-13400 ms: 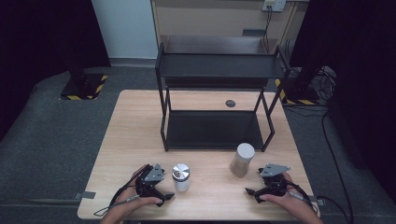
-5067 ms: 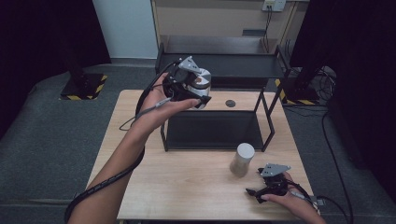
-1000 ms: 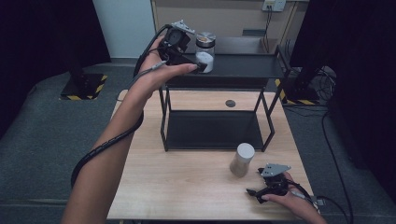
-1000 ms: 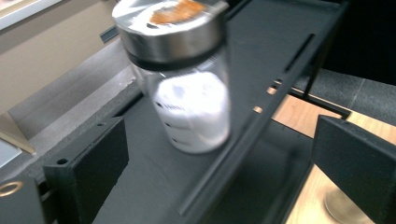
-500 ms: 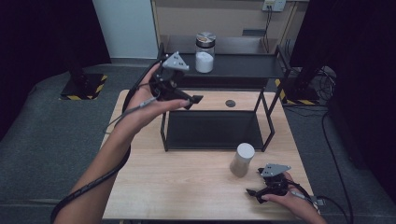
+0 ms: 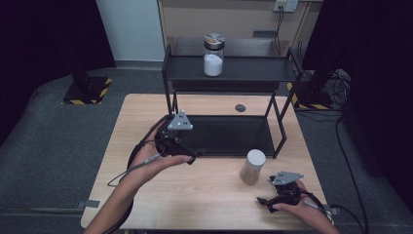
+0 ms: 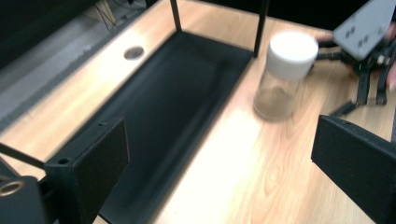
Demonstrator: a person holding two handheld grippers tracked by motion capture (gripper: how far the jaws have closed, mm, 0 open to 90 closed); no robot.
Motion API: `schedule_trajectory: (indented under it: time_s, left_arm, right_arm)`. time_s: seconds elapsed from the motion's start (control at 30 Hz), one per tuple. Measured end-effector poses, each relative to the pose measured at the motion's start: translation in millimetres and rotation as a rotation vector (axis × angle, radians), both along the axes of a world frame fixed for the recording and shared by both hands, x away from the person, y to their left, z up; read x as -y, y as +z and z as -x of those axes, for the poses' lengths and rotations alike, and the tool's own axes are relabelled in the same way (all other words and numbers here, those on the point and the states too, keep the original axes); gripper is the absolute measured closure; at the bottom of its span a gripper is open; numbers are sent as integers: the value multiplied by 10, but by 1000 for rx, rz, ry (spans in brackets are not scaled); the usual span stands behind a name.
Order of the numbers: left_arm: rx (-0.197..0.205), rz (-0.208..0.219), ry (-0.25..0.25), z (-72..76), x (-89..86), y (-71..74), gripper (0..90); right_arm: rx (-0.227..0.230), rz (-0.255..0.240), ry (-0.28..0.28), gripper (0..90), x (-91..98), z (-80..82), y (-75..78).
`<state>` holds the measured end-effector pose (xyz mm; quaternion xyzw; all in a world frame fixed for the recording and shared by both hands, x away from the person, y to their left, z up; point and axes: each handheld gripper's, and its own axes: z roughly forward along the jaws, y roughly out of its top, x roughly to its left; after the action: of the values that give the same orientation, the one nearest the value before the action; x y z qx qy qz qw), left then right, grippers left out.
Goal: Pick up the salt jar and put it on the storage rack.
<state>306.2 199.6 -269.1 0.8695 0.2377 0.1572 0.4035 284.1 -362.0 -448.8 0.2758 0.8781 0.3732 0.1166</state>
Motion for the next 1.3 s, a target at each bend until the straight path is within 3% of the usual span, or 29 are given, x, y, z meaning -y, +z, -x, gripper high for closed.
schedule_trajectory:
  time_s: [0.4, 0.6, 1.0, 1.17, 1.3]
  left_arm:
    - [-89, -18, 17, 35, -136, -772, 37]
    - [-108, -55, 30, 53, -224, -1024, 38]
    - [-148, -29, 62, 33, -406, -1344, 40]
    - [-154, -54, 56, 14, -412, -1419, 40]
    - [-173, -37, 57, -13, -443, -1469, 39]
  right_arm:
    - [1, 0, -7, 17, 6, 35, -1]
    - [1, -1, -7, 17, 10, 43, -1]
    - [1, -1, -8, 17, 9, 44, -1]
    - [1, -1, -8, 17, 9, 45, -1]
    - [1, 0, -8, 17, 9, 45, -1]
